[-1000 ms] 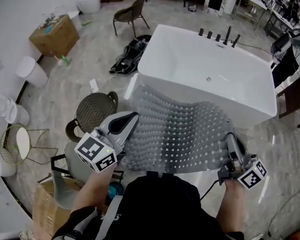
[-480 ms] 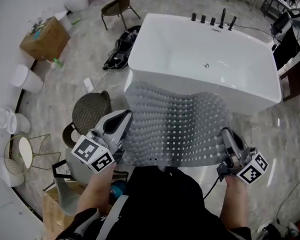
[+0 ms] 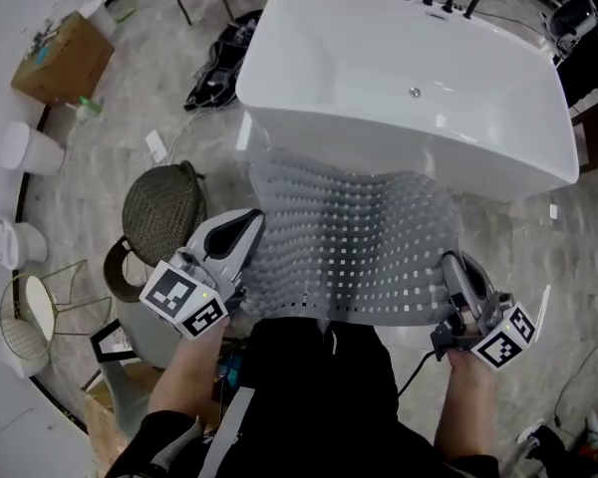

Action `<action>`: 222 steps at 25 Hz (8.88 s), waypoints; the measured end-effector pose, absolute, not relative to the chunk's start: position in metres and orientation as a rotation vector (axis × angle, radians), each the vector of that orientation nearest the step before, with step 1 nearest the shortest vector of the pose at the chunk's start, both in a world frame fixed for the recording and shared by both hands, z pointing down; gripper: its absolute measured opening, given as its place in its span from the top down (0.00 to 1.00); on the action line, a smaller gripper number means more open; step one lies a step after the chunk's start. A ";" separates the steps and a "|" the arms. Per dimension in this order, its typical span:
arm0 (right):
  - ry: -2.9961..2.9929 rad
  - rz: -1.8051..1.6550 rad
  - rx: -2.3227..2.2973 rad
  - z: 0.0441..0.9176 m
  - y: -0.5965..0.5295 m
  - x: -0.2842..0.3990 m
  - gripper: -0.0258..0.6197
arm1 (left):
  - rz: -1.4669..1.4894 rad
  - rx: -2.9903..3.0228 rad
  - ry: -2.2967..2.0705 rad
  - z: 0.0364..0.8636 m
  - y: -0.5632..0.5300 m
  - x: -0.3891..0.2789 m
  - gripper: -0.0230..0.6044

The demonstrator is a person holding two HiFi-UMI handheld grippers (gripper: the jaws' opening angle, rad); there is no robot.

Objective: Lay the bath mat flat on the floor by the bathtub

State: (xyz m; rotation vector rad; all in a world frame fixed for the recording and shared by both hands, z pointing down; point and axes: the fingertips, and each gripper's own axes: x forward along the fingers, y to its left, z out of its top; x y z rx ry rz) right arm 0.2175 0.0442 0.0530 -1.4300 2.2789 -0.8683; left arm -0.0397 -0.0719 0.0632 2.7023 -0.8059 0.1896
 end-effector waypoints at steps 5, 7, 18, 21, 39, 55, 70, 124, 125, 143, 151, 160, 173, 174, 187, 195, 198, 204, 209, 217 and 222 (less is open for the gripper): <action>2.275 -0.915 -1.441 0.130 0.027 0.215 0.93 | 0.209 2.705 -0.846 0.130 -0.093 -0.045 0.95; 2.267 -0.930 -1.444 0.163 0.022 0.216 0.93 | 0.212 2.695 -0.855 0.161 -0.098 -0.046 0.95; 2.318 -0.994 -1.440 0.321 -0.020 0.216 0.93 | 0.225 2.643 -0.882 0.321 -0.125 -0.037 0.95; 2.331 -0.994 -1.433 0.361 -0.030 0.220 0.93 | 0.218 2.634 -0.893 0.362 -0.139 -0.037 0.95; 2.354 -1.005 -1.484 0.582 -0.052 0.261 0.93 | 0.255 2.609 -0.899 0.586 -0.183 -0.036 0.95; 2.386 -1.106 -1.603 0.706 -0.024 0.269 0.93 | 0.377 2.511 -0.826 0.714 -0.179 -0.039 0.95; 2.376 -1.404 -1.759 0.816 0.030 0.288 0.93 | 0.735 2.472 -0.960 0.795 -0.220 -0.066 0.94; 2.161 -1.992 -2.025 0.969 0.095 0.327 0.86 | 1.123 2.083 -0.908 0.988 -0.098 -0.164 0.94; 2.168 -2.016 -2.031 0.974 0.098 0.326 0.86 | 1.096 2.086 -0.872 0.989 -0.098 -0.157 0.95; 2.092 -2.133 -2.134 1.000 0.124 0.340 0.96 | 1.091 2.082 -1.046 0.971 -0.107 -0.170 0.94; 2.105 -2.114 -2.148 0.994 0.122 0.346 0.96 | 1.079 2.058 -1.102 0.970 -0.112 -0.177 0.95; 2.173 -2.053 -2.126 0.973 0.104 0.340 0.95 | 1.142 2.014 -1.067 0.990 -0.103 -0.180 0.95; 2.221 -1.986 -2.116 0.955 0.087 0.340 0.95 | 1.035 2.057 -1.055 0.986 -0.113 -0.172 0.95; 2.222 -1.967 -2.111 0.952 0.083 0.339 0.95 | 1.015 2.051 -1.099 0.979 -0.113 -0.176 0.95; 2.218 -2.019 -2.074 0.960 0.086 0.336 0.95 | 0.868 1.875 -1.253 0.955 -0.060 -0.225 0.94; 2.363 -2.023 -2.091 0.943 0.065 0.340 0.95 | 0.823 1.892 -1.227 0.960 -0.035 -0.219 0.88; 2.459 -1.993 -2.081 0.930 0.048 0.338 0.95 | 0.851 1.916 -1.227 0.963 -0.024 -0.222 0.88; 2.586 -1.935 -2.058 0.908 0.022 0.327 0.95 | 0.989 1.973 -1.187 0.984 -0.008 -0.224 0.86; 2.666 -1.916 -2.005 0.901 0.017 0.310 0.95 | 1.030 2.023 -1.194 0.992 -0.024 -0.220 0.85; 2.611 -1.911 -2.003 0.897 0.023 0.305 0.95 | 1.069 2.082 -1.157 0.992 -0.026 -0.216 0.85; 2.602 -1.925 -2.010 0.901 0.029 0.306 0.95 | 1.131 2.126 -1.102 1.000 -0.020 -0.210 0.85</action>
